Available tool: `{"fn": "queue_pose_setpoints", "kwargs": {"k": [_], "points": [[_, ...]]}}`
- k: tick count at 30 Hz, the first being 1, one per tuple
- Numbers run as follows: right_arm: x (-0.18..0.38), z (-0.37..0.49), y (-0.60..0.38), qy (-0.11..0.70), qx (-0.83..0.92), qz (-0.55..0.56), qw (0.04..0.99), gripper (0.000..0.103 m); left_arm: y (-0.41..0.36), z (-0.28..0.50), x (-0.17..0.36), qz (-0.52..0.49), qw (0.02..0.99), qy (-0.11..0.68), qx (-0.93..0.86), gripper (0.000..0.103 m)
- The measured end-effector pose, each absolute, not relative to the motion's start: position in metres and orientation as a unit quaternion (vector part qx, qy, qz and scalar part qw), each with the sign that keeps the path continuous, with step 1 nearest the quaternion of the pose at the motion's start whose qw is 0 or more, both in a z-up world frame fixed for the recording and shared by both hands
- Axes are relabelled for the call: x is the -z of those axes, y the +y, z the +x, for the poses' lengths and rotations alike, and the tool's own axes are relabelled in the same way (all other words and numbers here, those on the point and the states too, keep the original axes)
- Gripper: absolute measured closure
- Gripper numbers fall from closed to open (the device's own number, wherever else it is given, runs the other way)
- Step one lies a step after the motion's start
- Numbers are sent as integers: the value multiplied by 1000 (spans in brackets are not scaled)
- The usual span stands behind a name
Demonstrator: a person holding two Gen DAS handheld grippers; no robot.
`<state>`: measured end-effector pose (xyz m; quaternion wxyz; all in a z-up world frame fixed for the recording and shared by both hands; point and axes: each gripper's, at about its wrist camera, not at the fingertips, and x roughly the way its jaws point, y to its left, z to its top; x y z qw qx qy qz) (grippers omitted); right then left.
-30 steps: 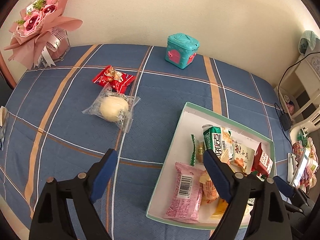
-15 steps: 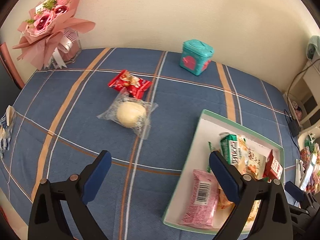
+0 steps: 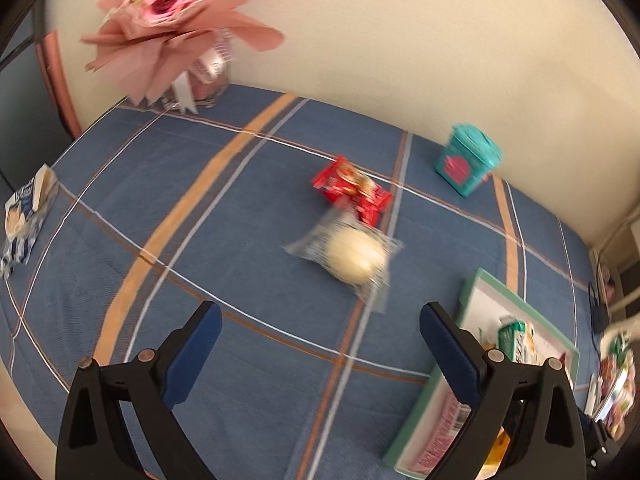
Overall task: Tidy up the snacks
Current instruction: 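Withdraw both open grippers toward the round bun and red candy packet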
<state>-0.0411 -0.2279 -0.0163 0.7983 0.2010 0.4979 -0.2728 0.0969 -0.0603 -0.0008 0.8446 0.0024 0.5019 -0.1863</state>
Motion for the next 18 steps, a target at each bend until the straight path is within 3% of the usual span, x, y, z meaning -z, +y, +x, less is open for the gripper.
{"fn": "queue_pose_setpoints", "kwargs": {"k": [10,18], "points": [[7,1,-211,477,237,173,829,0,-46,134,22,-28,824,539,171,4],[18,52,-248,498,221,186,818,0,-76,169,33,43,818,534,212,4]]}}
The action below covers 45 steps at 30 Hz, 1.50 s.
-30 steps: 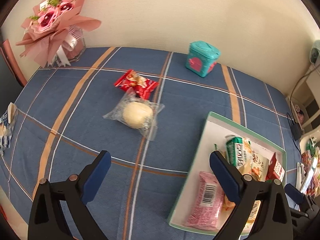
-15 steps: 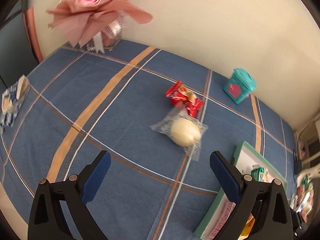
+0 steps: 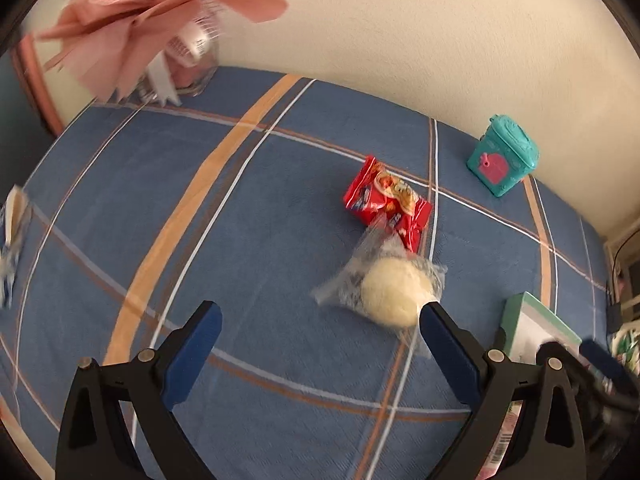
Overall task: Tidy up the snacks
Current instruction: 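Withdraw both open grippers toward the round bun and red candy packet, then grasp the wrapped round bun with the left gripper while the right grasps the red candy packet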
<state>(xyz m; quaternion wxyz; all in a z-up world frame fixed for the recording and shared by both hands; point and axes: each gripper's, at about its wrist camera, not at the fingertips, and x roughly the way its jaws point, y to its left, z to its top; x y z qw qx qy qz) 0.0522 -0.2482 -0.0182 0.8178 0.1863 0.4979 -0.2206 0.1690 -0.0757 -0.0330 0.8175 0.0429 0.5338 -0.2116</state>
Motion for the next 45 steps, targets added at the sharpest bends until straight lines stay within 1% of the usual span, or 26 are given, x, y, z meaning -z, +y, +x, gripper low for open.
{"fn": "queue_pose_setpoints", "kwargs": {"k": [7,17,20,31,36,41,43,44,45], "points": [[35,97,-281,534,194,204,797,0,-106,185,43,83,801,540,245,4],[46,114,-306,547,205,195,788,0,-141,179,67,111,766,558,297,4],[48,118,-307,548,199,198,788,0,-150,178,70,135,764,556,296,4],[43,171,-264,548,137,158,810,0,-100,213,75,110,774,563,270,4],[56,203,-235,558,116,129,812,0,-76,232,76,119,780,556,261,4],[77,226,-217,566,113,128,806,0,-66,244,73,137,780,550,266,5],[85,232,-216,576,124,140,796,2,-61,248,72,136,779,549,271,8],[89,235,-217,575,125,151,794,2,-58,249,73,131,778,550,274,14],[93,236,-218,574,127,160,793,6,-56,250,73,123,776,553,276,21]]}}
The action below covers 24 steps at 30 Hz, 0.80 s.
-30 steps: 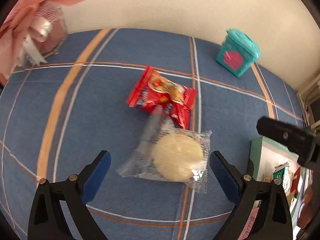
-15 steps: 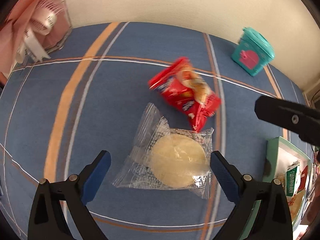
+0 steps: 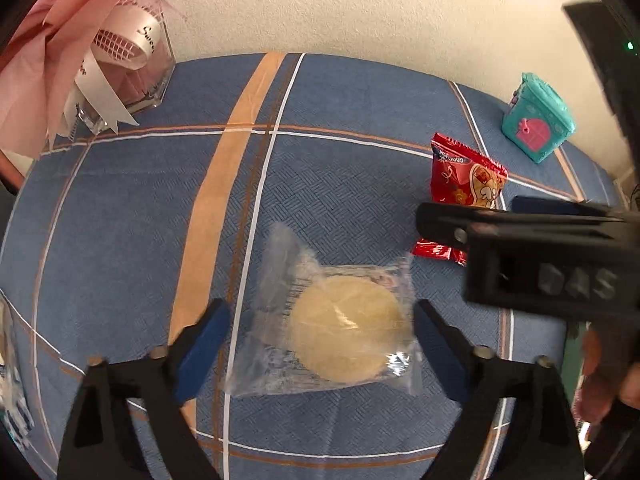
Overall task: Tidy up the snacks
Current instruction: 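Grasp the wrapped round bun with the left gripper while the right grasps the red candy packet, then carry the bun with the left gripper while the right carries the red packet over the tray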
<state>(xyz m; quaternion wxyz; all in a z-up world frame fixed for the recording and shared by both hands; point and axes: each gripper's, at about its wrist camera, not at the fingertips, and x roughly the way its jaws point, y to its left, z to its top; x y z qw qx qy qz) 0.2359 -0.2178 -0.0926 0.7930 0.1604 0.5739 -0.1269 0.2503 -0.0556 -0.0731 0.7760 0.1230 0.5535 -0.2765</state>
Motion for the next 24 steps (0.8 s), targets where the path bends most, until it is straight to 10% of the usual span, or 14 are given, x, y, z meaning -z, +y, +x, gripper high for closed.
{"fn": "queue_pose_setpoints", "kwargs": {"k": [6,24], "points": [[104,232,-227,570,129,201,786,42,-54,253,78,99,770,561,286,32],[37,128,-209,549,132,165,808,52,-14,197,59,-19,776,583,239,38]]}}
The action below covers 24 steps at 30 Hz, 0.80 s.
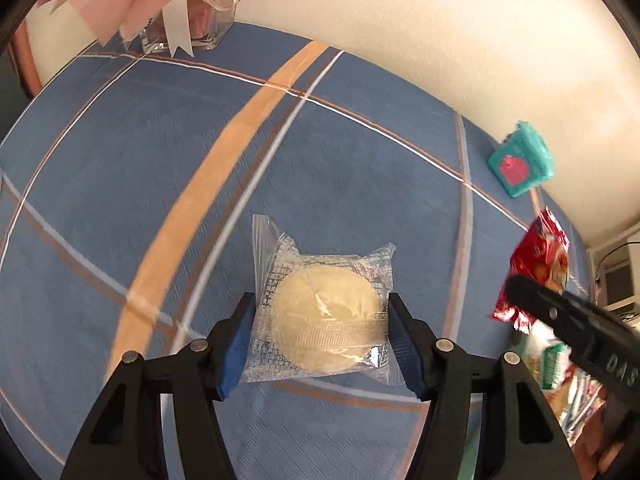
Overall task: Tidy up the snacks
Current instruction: 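Carry the bun with the left gripper while the right carries the red packet over the tray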
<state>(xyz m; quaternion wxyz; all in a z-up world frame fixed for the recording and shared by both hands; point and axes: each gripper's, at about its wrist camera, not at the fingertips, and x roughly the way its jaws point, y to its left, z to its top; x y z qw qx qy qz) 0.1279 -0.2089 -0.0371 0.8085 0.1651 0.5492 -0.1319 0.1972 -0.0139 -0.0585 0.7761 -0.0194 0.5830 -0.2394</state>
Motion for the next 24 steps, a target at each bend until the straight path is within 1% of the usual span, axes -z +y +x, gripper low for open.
{"fn": "queue_pose_setpoints", "kwargs": {"k": [10,13,17,24], "points": [[-2,44,-196,520,169,157,823,52,-30,125,17,-37,783,567,253,38],[-4,21,-198,510,180,161,826,52,-41,104,8,-33,785,560,261,38],[-2,-23,-212,495,207,193,822,52,-62,75,5,-27,777,562,281,38],[4,-95,-261,469,281,237,803,52,-115,27,2,-2,760,559,330,38]]}}
